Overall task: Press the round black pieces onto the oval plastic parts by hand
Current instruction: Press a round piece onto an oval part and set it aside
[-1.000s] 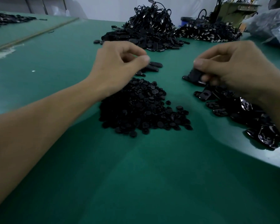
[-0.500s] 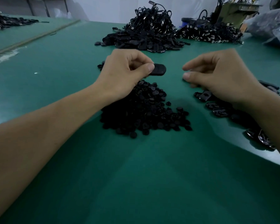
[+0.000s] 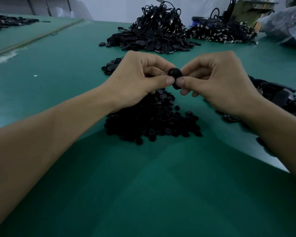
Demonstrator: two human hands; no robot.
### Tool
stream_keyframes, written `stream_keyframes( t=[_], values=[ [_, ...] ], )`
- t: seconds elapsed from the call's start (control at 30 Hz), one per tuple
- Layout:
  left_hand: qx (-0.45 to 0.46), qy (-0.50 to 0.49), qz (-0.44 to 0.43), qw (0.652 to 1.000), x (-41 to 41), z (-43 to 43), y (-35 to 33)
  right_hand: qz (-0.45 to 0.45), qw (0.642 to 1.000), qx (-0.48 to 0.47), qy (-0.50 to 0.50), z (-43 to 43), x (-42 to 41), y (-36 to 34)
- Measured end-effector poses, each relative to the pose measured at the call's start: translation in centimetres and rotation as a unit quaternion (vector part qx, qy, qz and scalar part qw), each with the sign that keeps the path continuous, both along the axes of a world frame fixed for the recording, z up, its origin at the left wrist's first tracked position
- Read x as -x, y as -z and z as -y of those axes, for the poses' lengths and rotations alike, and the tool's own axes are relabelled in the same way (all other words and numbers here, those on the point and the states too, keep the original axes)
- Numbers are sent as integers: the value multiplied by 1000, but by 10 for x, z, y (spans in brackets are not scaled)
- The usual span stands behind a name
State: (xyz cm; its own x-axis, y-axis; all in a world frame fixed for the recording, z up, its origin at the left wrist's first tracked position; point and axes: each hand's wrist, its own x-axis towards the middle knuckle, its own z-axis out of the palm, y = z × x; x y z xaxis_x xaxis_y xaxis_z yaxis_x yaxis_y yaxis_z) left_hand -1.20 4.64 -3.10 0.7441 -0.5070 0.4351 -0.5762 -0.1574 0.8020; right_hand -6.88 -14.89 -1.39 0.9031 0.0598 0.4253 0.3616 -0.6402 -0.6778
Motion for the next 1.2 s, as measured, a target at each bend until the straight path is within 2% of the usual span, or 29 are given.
stream_keyframes(
  t=[0.2,0.4,0.6,0.83,0.9,1.0,1.03,1.1,1.2],
  values=[
    [17,-16,-17,1000,-4,1,0,1,999,-52,17,-5,1,0],
    [40,-18,-57,997,-3,2,0,7,998,-41,37,-5,2,-1],
    [51,-14,-56,997,0,2,-2,-14,997,-77,-12,-6,0,-2],
    [21,-82,-22,996,0,4,-2,-108,976,-176,-65,-6,-2,1],
    [15,-104,-25,994,-1,6,-2,-105,982,-148,-61,-7,0,1],
    [0,-143,-38,989,-1,6,-1,-26,999,1,-31,-10,1,0],
    [1,-159,-39,987,-2,5,-1,-6,1000,12,-27,-12,1,-1],
    [9,-186,-34,982,-4,3,-1,7,999,-46,-22,-12,1,-2],
    [24,-196,-41,979,-6,-1,-2,-42,985,-169,-3,-5,-4,-4]
  ],
)
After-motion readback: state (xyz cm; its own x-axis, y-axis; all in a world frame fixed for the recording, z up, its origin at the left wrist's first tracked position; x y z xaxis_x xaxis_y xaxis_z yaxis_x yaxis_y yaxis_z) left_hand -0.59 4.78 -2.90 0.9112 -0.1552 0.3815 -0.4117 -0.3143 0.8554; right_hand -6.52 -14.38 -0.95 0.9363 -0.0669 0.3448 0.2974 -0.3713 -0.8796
